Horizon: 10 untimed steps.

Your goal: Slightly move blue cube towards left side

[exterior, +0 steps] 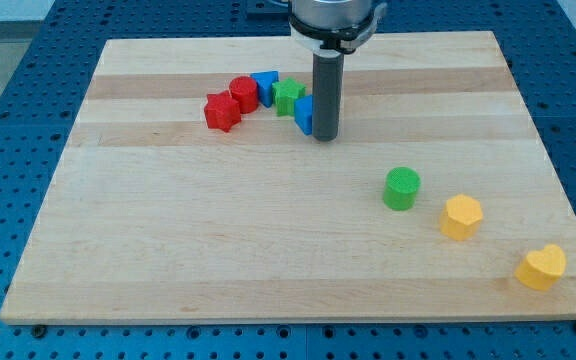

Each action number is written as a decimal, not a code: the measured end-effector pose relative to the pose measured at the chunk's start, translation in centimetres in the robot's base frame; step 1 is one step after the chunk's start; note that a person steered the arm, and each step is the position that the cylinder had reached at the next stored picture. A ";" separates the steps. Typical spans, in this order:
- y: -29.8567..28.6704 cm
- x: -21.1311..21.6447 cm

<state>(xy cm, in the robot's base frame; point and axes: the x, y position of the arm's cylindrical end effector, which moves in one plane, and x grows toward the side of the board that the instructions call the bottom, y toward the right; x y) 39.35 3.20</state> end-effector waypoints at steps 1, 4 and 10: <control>1.8 0.0; 6.0 0.0; 2.7 -3.8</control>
<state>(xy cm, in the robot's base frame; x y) 35.56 5.92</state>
